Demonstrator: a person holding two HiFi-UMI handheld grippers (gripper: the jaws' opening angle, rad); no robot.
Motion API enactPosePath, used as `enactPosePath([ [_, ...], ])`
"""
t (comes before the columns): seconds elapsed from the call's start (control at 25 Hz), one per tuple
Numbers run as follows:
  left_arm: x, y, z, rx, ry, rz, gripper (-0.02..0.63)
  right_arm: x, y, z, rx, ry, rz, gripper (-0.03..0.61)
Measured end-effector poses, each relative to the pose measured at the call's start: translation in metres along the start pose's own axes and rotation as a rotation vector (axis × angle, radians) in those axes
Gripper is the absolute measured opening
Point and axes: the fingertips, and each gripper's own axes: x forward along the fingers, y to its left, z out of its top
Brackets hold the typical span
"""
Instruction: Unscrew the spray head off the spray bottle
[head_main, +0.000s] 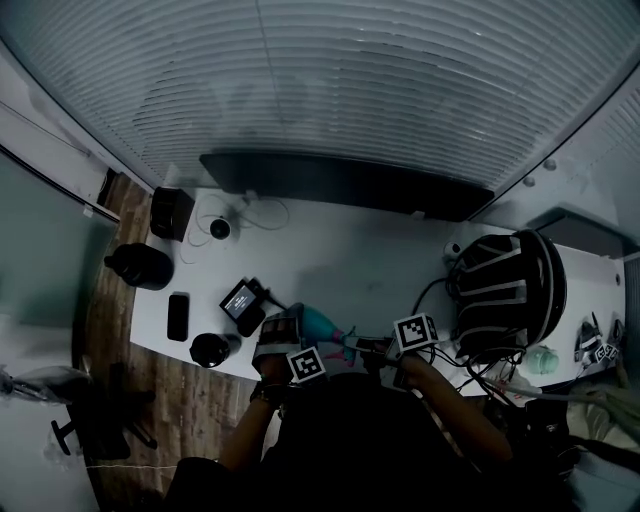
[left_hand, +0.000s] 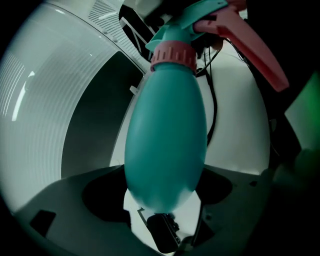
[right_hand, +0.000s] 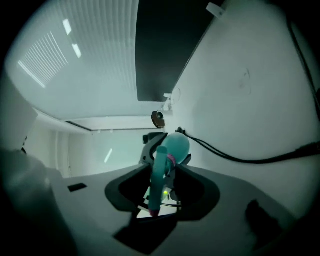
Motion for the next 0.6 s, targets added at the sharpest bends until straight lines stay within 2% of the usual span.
enactPosePath([
  [0.16,-0.001,-0.007,0.013,-0.008,-0.009,-0.035,0.400,0.008,-0.009,0.002,-0.157,0.029,-0.100,0.140],
  [0.24,0.001,-0.010,0.013,-0.012,-0.006,-0.056,0.400,0.009,-0.009,0.003,-0.277,0.061,-0.152,0.137],
  [0.32,0.001,-0.016,0.013,-0.017,-0.018,-0.107,0.400,0.010,-0.011,0.000,-0.426,0.139,-0.223,0.132],
  [0.44,0.000,-0.034,0.021,-0.048,-0.099,-0.247,0.400,0.006,-0.013,-0.008,-0.774,0.325,-0.364,0.132],
  [0.52,-0.004,-0.045,0.032,-0.091,-0.206,-0.350,0.400,0.002,-0.005,-0.012,-1.036,0.468,-0.439,0.132],
  [0.6,-0.013,-0.050,0.043,-0.135,-0.330,-0.457,0.400,-0.001,0.009,-0.016,-1.285,0.595,-0.477,0.132],
])
